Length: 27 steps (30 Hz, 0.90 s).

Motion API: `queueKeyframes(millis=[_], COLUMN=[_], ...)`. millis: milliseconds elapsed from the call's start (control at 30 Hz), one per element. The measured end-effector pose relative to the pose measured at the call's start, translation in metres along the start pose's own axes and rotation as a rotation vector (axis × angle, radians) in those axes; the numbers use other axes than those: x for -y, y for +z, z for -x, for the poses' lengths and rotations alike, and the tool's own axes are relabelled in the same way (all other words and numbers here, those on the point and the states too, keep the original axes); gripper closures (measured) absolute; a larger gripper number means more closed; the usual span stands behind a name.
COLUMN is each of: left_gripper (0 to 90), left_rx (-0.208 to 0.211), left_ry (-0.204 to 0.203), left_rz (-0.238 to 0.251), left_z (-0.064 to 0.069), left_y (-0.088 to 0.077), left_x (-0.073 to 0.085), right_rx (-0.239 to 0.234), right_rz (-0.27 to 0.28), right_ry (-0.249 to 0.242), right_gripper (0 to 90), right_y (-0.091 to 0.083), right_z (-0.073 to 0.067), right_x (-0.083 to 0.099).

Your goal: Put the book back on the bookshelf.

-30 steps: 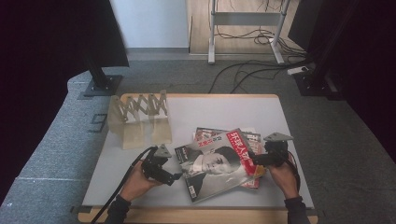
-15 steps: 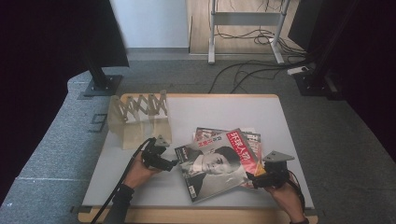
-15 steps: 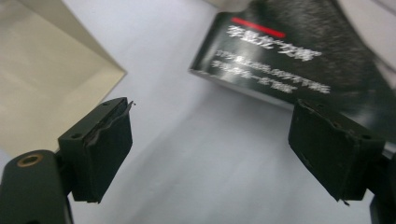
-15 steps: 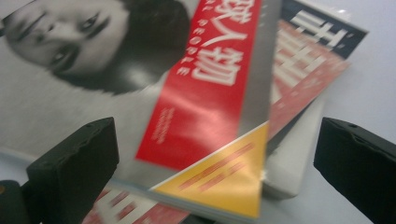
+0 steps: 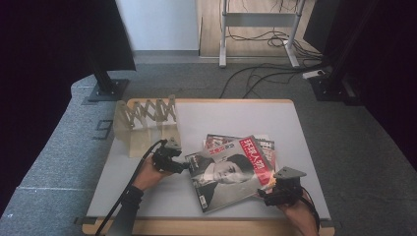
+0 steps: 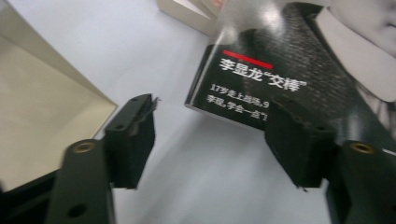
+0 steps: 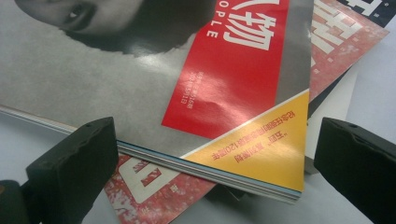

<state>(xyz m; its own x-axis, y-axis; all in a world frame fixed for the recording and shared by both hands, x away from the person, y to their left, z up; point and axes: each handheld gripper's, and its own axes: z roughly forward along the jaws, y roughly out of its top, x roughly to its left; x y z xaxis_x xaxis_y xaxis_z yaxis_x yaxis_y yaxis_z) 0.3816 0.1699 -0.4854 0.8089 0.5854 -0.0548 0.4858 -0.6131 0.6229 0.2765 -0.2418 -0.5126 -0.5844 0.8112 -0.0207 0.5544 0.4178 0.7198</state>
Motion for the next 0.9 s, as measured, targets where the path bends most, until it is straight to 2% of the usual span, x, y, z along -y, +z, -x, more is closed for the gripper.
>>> queueKeyframes(millis=[200,267,567,700,767,833,900], left_gripper=[42.0,42.0,40.6,39.9,38.5,30.8,24.3], left_rx=[0.037,0.043,0.048,0.061,0.036,0.019,-0.015], left_ry=[-0.007,0.002,0.072,0.070,0.095,0.111,0.088], left_rz=[0.008,0.008,0.010,0.015,0.007,0.007,0.033], left_z=[0.003,0.007,0.038,0.047,0.052,0.054,0.052], left_y=[0.004,0.006,0.015,0.018,0.018,0.017,0.016], left_x=[-0.002,-0.004,-0.015,-0.019,-0.021,-0.024,-0.028], right_rx=[0.039,0.059,0.108,0.130,0.135,0.121,0.078], right_rz=[-0.004,-0.008,0.000,-0.016,-0.027,-0.023,-0.002], right_ry=[0.012,0.018,0.118,0.135,0.142,0.157,0.179], right_gripper=[0.0,0.0,0.0,0.0,0.4,2.1,2.1], right_y=[0.000,-0.001,-0.004,-0.002,0.000,-0.002,-0.005], right_z=[0.007,0.012,0.055,0.071,0.076,0.078,0.074], right_x=[0.001,0.001,0.001,-0.004,-0.007,-0.008,-0.008])
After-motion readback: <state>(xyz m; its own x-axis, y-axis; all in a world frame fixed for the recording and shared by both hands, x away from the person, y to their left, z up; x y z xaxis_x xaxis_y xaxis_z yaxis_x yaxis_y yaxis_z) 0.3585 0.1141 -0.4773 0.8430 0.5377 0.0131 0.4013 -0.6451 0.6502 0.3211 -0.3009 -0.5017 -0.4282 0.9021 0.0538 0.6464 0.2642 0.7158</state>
